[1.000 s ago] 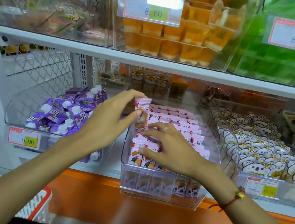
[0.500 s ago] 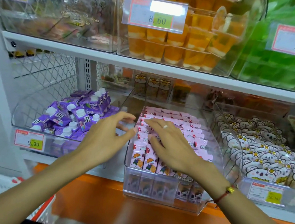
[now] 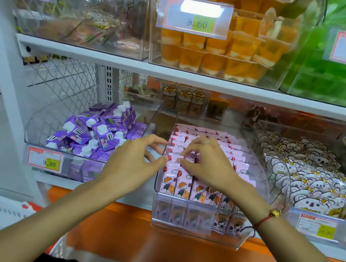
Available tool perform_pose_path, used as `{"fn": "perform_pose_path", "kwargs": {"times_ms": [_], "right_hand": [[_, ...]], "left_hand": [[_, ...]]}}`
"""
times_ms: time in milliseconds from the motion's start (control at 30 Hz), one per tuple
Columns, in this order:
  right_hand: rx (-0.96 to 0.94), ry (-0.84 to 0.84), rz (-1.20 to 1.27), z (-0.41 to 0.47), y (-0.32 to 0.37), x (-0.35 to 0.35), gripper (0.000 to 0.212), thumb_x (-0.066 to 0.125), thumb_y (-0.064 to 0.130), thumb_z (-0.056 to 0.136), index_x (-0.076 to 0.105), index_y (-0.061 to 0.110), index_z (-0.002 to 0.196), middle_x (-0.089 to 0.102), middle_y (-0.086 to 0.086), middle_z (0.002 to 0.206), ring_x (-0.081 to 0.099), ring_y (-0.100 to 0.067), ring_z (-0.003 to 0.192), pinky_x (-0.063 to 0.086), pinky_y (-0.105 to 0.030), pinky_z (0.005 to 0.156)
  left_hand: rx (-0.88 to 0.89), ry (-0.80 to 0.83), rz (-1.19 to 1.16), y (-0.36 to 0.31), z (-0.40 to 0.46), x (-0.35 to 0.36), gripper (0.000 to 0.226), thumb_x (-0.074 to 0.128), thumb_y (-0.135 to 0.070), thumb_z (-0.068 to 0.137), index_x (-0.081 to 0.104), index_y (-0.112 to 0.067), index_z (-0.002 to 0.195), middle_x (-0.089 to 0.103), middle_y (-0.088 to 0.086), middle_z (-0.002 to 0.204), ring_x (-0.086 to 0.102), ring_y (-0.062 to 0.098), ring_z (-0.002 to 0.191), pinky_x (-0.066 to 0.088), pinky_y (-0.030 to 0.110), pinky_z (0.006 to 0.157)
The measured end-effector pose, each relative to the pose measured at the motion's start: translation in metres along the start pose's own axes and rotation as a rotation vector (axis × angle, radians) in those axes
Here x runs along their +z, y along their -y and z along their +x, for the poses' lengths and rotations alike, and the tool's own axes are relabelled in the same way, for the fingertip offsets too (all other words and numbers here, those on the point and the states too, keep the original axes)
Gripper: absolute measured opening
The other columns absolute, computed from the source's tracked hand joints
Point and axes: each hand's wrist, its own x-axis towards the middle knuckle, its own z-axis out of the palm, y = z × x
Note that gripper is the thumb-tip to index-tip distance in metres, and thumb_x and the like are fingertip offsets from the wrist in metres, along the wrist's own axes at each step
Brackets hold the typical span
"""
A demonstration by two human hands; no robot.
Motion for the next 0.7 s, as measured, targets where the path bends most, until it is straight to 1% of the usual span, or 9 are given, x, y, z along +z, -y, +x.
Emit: {"fn": "perform_pose_path", "kwargs": {"times_ms": [67,133,233,333,400,500,567,667,700], "right_hand": [[0.003,-0.036,0.086,0.000,0.000,0.001,0.010,0.070,0.034,0.085,0.071,0.025,0.086,0.063,0.001,0.109,0.048,-0.020,0.111,0.038,-0.035,0.095],[0.033,-0.133,0.248,0.001,0.004,-0.001,0.007,0.068,0.028,0.087,0.069,0.022,0.082,0.065,0.005,0.102,0.052,-0.015,0.105,0.040,-0.030,0.090],[0.101,-0.290,0.614,0.002,0.014,-0.012,0.006,0.061,0.014,0.092,0.063,0.012,0.086,0.064,0.004,0.088,0.060,-0.013,0.089,0.048,-0.018,0.078],[0.153,-0.489,0.828,-0.004,0.020,-0.028,0.006,0.057,0.009,0.094,0.059,0.009,0.088,0.062,-0.003,0.085,0.063,-0.010,0.077,0.052,-0.017,0.073],[0.217,-0.551,1.000,-0.010,0.019,-0.039,0.007,0.056,0.009,0.095,0.059,0.011,0.088,0.064,-0.003,0.080,0.064,-0.005,0.065,0.053,-0.015,0.068],[0.393,-0.479,1.231,-0.017,0.014,-0.052,0.007,0.055,0.010,0.095,0.062,0.009,0.091,0.068,0.000,0.070,0.064,-0.003,0.061,0.054,-0.013,0.065],[0.475,-0.405,1.337,-0.021,0.012,-0.054,0.009,0.056,0.010,0.094,0.062,0.010,0.088,0.070,0.001,0.070,0.065,-0.003,0.063,0.053,-0.012,0.063],[0.492,-0.358,1.420,-0.025,0.012,-0.055,0.010,0.056,0.011,0.094,0.063,0.010,0.088,0.071,0.004,0.067,0.067,-0.003,0.064,0.051,-0.011,0.061],[0.482,-0.349,1.430,-0.026,0.011,-0.056,0.010,0.056,0.012,0.095,0.064,0.010,0.088,0.072,0.004,0.068,0.067,-0.003,0.065,0.051,-0.012,0.062]], "left_hand": [[0.012,-0.048,0.033,-0.003,0.001,-0.001,0.018,0.067,-0.033,0.084,0.063,-0.036,0.101,0.065,-0.019,0.090,0.061,-0.001,0.074,0.053,0.034,0.076],[0.039,-0.109,0.021,-0.007,0.003,0.000,0.017,0.067,-0.034,0.083,0.062,-0.037,0.099,0.063,-0.021,0.091,0.060,-0.003,0.080,0.052,0.032,0.076],[0.101,-0.192,-0.034,-0.013,0.006,0.004,0.022,0.065,-0.028,0.086,0.062,-0.033,0.108,0.060,-0.024,0.095,0.059,-0.004,0.086,0.052,0.028,0.077],[0.140,-0.217,-0.122,-0.018,0.007,0.006,0.028,0.061,-0.022,0.090,0.059,-0.028,0.117,0.060,-0.022,0.101,0.058,-0.005,0.094,0.050,0.020,0.081],[0.147,-0.176,-0.204,-0.019,0.006,0.008,0.032,0.060,-0.026,0.092,0.056,-0.029,0.124,0.061,-0.017,0.110,0.057,-0.004,0.104,0.048,0.021,0.089],[0.147,-0.063,-0.288,-0.026,0.000,0.013,0.038,0.059,-0.041,0.089,0.052,-0.039,0.127,0.061,-0.020,0.118,0.055,-0.006,0.111,0.045,0.018,0.092],[0.176,-0.019,-0.308,-0.029,-0.002,0.017,0.033,0.061,-0.035,0.089,0.054,-0.041,0.121,0.062,-0.024,0.114,0.056,-0.010,0.105,0.046,0.012,0.087],[0.188,0.018,-0.357,-0.034,-0.004,0.020,0.030,0.061,-0.020,0.091,0.059,-0.031,0.119,0.064,-0.022,0.113,0.059,-0.009,0.102,0.049,0.014,0.083],[0.184,0.026,-0.389,-0.035,-0.004,0.020,0.029,0.061,-0.017,0.092,0.059,-0.028,0.118,0.064,-0.021,0.113,0.059,-0.009,0.101,0.048,0.012,0.082]]}}
